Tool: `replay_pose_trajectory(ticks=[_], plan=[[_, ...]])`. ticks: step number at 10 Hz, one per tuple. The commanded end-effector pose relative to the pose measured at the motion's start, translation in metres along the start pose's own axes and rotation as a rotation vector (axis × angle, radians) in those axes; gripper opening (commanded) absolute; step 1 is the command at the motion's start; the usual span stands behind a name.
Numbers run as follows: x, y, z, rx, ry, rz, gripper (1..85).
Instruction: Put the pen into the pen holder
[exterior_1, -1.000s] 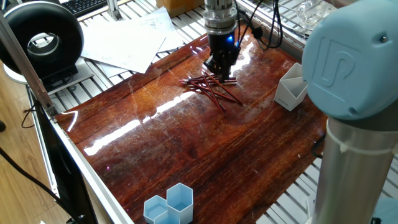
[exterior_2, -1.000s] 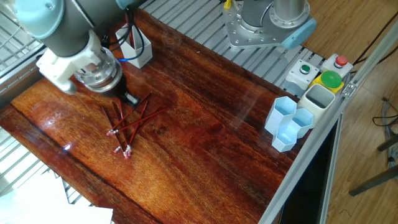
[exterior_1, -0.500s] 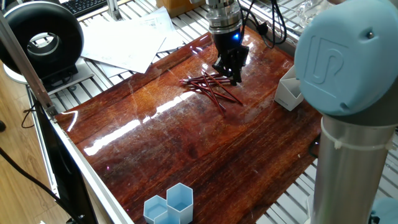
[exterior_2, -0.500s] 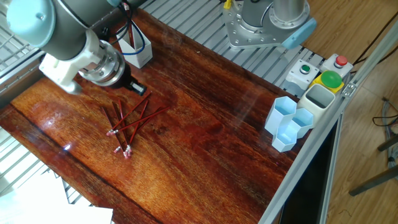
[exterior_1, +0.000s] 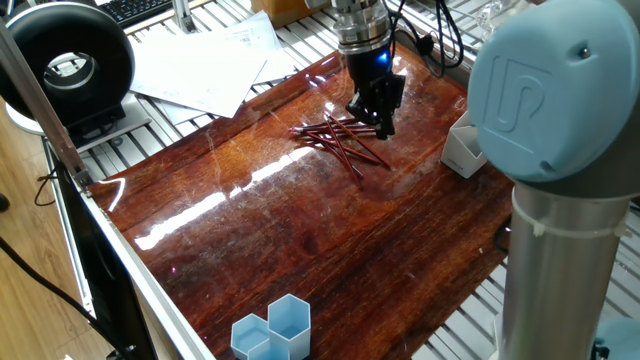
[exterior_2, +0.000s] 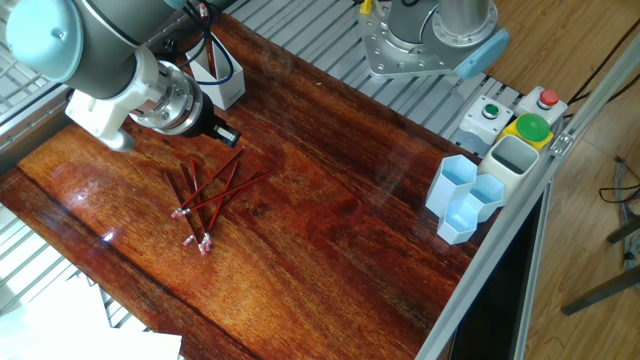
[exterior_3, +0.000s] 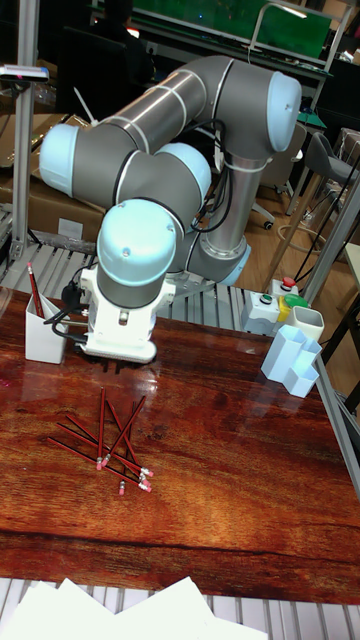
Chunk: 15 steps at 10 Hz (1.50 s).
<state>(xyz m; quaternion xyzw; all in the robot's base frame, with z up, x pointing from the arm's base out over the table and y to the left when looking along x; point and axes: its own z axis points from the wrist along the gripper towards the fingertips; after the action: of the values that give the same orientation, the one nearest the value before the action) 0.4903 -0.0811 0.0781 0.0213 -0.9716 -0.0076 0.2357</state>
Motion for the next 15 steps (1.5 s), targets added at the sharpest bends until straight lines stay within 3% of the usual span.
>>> replay_pose_trajectory(ticks=[1,4,6,8,10,12,15], plan=[[0.001,0.008,-0.001,-0.033,0.000,-0.010,23.0],[-0.018,0.020,-0.003,-0.078,-0.073,-0.012,23.3],[-0.024,0.029,-0.004,-0.111,-0.096,-0.021,23.3],[-0.028,0.018,-0.003,-0.070,-0.112,-0.035,26.7],[-0.056,0.013,-0.018,-0.027,-0.089,-0.038,26.0],[-0.088,0.002,-0.024,0.000,-0.090,-0.059,25.7],[-0.111,-0.007,-0.021,0.025,-0.086,-0.071,24.7]])
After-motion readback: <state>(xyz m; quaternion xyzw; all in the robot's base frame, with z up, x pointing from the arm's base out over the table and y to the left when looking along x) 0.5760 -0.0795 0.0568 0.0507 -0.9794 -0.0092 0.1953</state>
